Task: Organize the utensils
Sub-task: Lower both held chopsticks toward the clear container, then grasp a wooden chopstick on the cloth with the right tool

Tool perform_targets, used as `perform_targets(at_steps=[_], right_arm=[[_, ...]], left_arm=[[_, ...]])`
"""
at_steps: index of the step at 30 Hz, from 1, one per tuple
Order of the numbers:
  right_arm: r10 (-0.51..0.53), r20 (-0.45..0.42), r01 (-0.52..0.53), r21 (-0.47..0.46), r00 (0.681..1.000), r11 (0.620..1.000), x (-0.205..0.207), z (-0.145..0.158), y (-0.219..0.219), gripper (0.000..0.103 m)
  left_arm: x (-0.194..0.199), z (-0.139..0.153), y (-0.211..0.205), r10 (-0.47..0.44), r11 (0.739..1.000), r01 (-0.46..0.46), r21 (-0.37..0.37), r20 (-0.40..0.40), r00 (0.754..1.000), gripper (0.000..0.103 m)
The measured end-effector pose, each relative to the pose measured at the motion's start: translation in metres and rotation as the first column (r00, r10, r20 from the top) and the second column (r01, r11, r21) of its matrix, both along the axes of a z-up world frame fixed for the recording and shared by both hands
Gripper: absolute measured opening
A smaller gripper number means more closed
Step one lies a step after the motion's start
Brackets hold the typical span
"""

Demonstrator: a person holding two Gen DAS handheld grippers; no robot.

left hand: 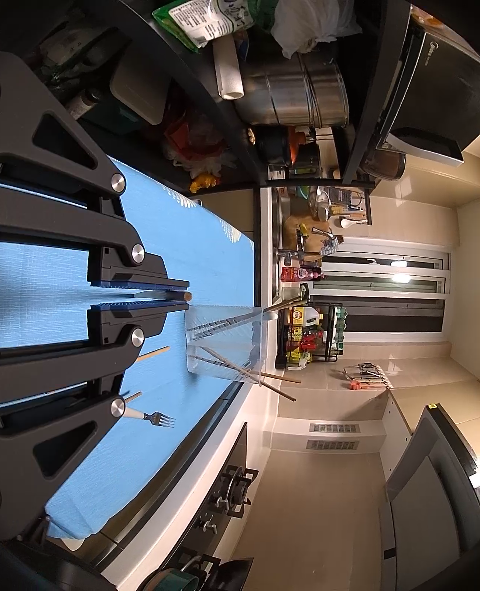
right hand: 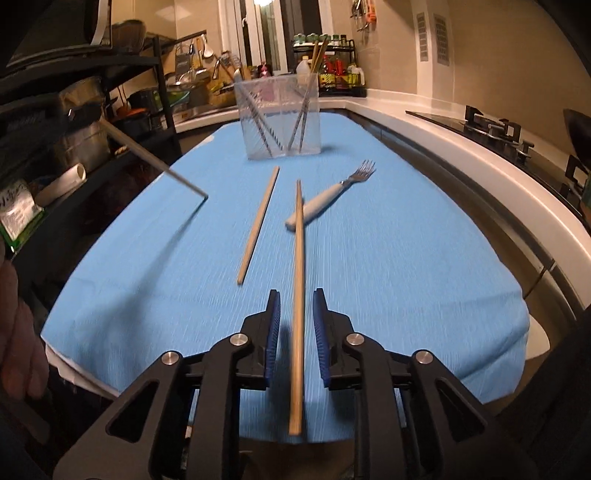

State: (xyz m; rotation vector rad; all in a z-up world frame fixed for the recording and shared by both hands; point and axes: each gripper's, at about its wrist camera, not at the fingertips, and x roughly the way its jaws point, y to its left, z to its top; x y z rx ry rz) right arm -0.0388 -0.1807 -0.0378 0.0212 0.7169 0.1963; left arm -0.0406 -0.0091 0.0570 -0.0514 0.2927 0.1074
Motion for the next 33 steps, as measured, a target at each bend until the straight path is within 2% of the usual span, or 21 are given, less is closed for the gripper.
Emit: perform_targets(at_steps=[3, 4, 6, 7, 8, 13, 19, 25, 33], right_arm=[[0.010, -0.045, -0.010, -0.014, 0.999, 1.000, -0.002, -0.011, 0.003, 0.021], [0.005, -0.030, -0.006, -0.034, 1.000, 0.999, -0.005, -0.011, 0.005, 0.021], [0.004, -0.022, -0.005, -0.048, 1.000, 0.999, -0.004, -0.011, 0.006, 0.016], [0.004, -0.017, -0.005, -0.050, 1.000, 0.999, -0.003, -0.011, 0.006, 0.007], [0.006, -0.013, -0.007, -0.053, 1.000, 0.999, -0.002, -0.011, 0.007, 0.006], [0.021, 0.006, -0.020, -0.067, 1.000, 0.998, 0.013, -0.012, 0.018, 0.006], [0.010, -0.014, -0.010, -0.014, 1.000, 1.000, 0.045, -0.014, 0.022, 0.007], [0.003, -0.016, -0.002, 0.016, 1.000, 1.000, 0.026, -0.014, 0.012, 0.016], [0.015, 0.007, -0.014, -0.029, 1.000, 0.999, 0.008, -0.014, 0.014, 0.017]], left_arm=[[0.000, -0.001, 0.002, 0.002, 1.000, -0.002, -0.003, 0.002, 1.000, 0.005], [-0.001, -0.002, 0.002, 0.003, 1.000, -0.003, -0.004, 0.001, 1.000, 0.005], [-0.001, -0.003, 0.003, 0.004, 1.000, -0.004, -0.011, -0.001, 1.000, 0.005], [-0.001, -0.003, 0.003, 0.004, 1.000, -0.004, -0.014, -0.003, 1.000, 0.005], [0.000, -0.003, 0.003, 0.004, 1.000, -0.004, -0.017, -0.004, 1.000, 0.005], [0.002, -0.004, 0.005, 0.006, 0.999, -0.006, -0.035, -0.007, 1.000, 0.005], [0.007, -0.010, 0.009, 0.011, 0.999, -0.012, -0.041, -0.024, 1.000, 0.005], [0.007, -0.011, 0.011, 0.016, 0.999, -0.017, -0.048, -0.026, 1.000, 0.005], [0.007, -0.011, 0.011, 0.015, 0.999, -0.016, -0.051, -0.020, 1.000, 0.005]])
